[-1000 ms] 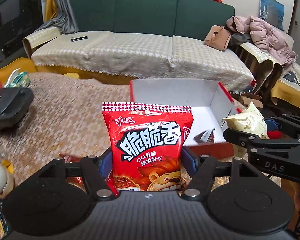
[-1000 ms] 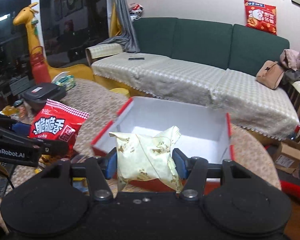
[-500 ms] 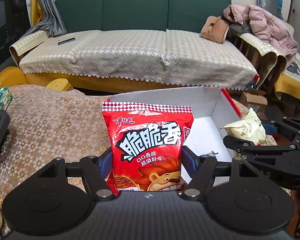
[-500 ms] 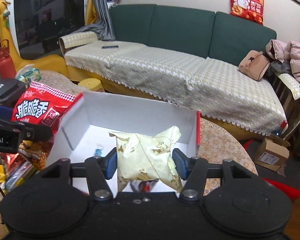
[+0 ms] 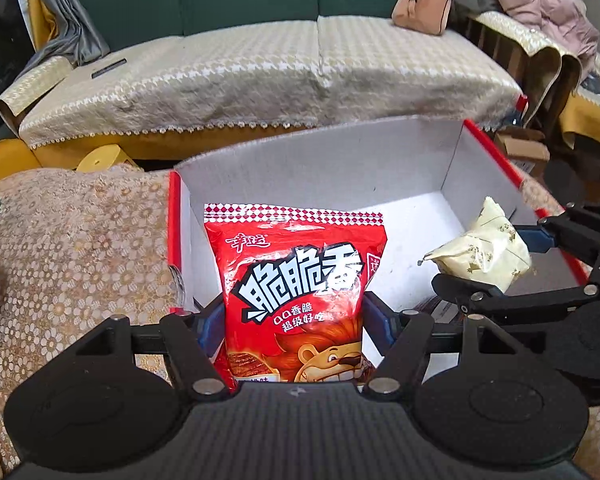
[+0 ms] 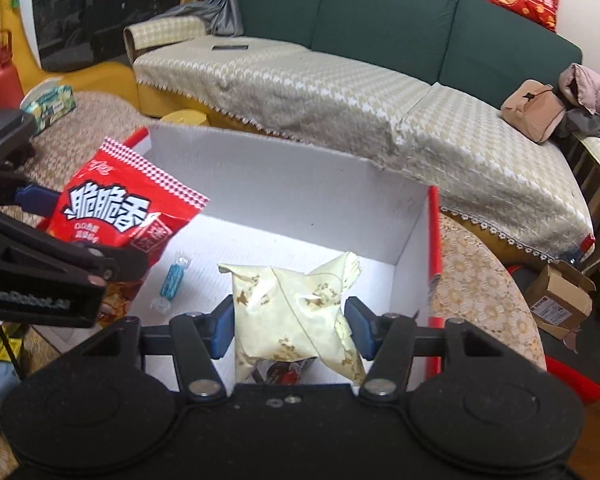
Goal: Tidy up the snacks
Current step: 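Carry the chip bag and cream pouch into the red box and release both, then withdraw both tools and reach toward the remaining snack packets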
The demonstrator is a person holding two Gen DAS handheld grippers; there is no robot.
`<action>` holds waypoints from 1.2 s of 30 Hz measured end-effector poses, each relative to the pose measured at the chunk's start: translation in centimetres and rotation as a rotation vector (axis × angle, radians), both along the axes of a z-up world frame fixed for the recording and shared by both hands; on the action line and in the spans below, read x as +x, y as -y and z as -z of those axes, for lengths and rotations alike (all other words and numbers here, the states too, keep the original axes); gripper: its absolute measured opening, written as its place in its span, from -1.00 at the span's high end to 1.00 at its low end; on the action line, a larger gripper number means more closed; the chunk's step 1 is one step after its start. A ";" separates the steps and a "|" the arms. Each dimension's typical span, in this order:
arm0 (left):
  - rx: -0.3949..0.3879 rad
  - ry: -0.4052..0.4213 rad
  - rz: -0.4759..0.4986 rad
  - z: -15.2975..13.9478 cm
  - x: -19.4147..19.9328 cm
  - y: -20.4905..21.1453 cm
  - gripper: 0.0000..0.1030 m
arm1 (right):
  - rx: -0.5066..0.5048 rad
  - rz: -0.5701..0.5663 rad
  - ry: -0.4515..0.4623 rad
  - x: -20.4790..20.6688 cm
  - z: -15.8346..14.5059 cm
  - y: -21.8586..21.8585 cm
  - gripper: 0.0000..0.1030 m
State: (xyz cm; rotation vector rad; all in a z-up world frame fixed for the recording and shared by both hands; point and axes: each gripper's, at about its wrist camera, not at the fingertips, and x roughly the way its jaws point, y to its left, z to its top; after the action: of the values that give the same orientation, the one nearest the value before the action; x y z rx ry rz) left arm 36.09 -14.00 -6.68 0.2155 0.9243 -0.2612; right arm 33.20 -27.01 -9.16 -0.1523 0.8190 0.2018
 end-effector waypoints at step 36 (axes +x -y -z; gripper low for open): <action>-0.081 0.063 -0.031 -5.2 -6.7 -3.5 -0.46 | 0.106 -0.019 0.030 -6.1 -4.9 0.5 -0.45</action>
State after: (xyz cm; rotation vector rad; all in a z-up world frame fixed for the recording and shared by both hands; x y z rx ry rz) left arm 29.38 -10.47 -1.51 0.1334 0.8526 -0.2612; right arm 27.12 -27.48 -4.26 -0.0638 0.7758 0.2599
